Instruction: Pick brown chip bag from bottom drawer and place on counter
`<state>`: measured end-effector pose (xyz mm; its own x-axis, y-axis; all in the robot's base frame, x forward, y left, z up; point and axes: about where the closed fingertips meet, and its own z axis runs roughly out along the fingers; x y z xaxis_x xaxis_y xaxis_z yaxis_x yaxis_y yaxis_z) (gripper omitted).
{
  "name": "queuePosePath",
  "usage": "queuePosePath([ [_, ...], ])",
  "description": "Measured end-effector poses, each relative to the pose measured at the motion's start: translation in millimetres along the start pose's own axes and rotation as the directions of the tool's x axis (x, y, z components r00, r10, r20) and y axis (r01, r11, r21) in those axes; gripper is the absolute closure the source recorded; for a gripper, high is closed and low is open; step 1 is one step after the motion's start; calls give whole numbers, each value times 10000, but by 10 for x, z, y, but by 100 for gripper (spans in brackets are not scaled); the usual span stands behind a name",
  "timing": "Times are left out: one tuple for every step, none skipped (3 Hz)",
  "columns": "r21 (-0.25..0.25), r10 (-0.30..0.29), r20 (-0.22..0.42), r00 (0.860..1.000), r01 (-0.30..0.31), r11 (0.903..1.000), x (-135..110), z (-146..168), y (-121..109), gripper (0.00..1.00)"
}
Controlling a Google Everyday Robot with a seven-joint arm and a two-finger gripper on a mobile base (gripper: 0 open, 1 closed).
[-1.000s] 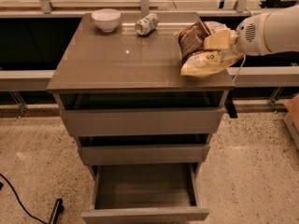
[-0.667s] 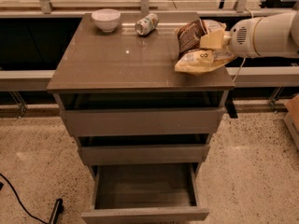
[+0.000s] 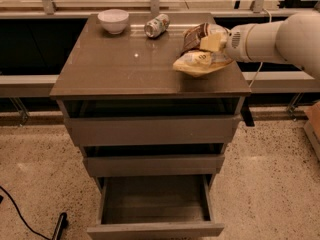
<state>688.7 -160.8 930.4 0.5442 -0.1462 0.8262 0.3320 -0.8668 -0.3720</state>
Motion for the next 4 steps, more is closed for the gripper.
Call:
queuePosePath([
  [382, 216, 371, 9991, -230, 9990, 106, 427, -1, 100],
  [385, 217, 374, 9991, -231, 9990, 107, 431, -1, 100],
  [418, 211, 409, 9989, -228, 9989, 92, 454, -17, 79],
  [440, 208, 432, 9989, -227, 9988, 81, 469, -28, 56],
])
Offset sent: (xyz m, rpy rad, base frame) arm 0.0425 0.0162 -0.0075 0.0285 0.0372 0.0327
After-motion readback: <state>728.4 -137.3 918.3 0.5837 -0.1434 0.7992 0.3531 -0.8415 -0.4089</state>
